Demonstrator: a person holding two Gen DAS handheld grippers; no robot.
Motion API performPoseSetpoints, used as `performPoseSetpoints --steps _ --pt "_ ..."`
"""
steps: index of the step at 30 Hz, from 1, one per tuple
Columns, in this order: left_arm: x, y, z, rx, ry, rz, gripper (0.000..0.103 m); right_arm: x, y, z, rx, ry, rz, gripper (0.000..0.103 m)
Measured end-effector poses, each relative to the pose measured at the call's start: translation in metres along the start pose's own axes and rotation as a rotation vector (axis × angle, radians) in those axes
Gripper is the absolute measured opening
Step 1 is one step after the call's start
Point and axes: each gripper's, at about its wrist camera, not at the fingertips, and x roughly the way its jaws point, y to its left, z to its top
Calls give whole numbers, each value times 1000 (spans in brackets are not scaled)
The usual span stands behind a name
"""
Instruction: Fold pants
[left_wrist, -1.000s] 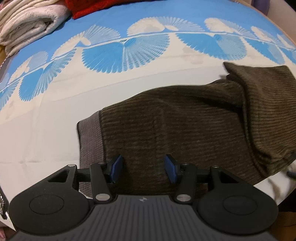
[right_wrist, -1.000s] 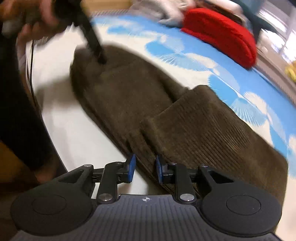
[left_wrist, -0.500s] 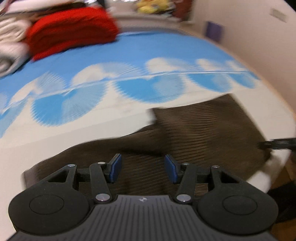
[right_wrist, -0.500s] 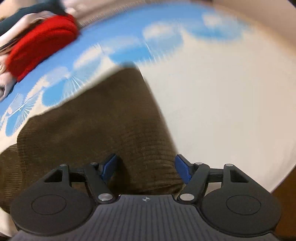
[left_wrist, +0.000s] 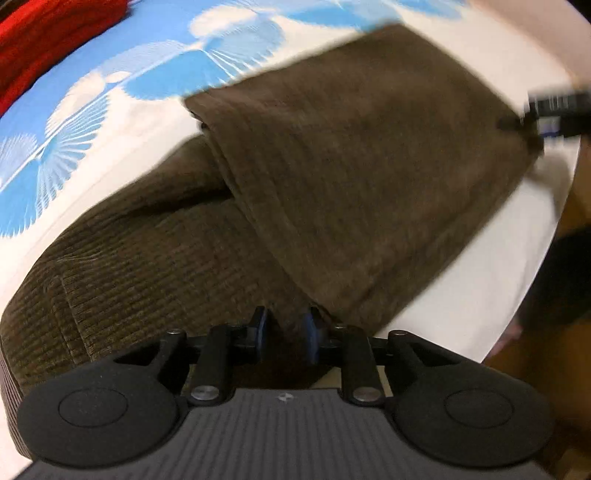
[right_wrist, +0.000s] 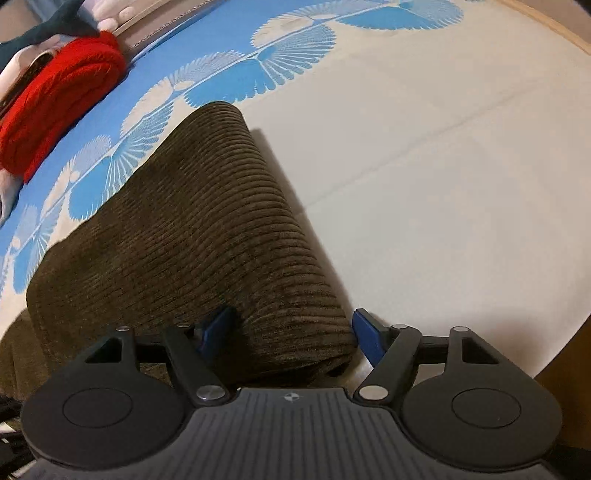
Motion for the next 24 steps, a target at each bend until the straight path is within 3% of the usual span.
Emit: performPoseSetpoints --steps 2,4,7,9,11,14,19,22,24 --pt "-8 12 3 -58 -32 9 27 -1 1 2 -7 -9 -12 61" --pt "-14 22 7 -120 -59 14 29 -4 4 2 -12 -25 -19 44" --pt "-21 35 11 -192 -100 18 37 -14 14 5 -44 -72 -1 30" --pt "-30 38 11 -226 -142 8 45 -29 32 5 -127 -135 6 28" --pt "-45 39 13 -263 -209 -24 58 -45 60 1 -300 -224 32 27" --pt "-68 46 19 -342 -304 -156 74 -73 105 -22 -599 -374 93 27" --pt "-82 46 35 -428 -375 -398 77 -91 155 -69 -892 -464 263 27" --pt "-83 43 41 -440 -375 -418 77 -88 181 -96 -1083 -478 323 26" --pt "-72 37 47 -447 -318 -388 77 -82 193 -109 -1147 -463 354 26"
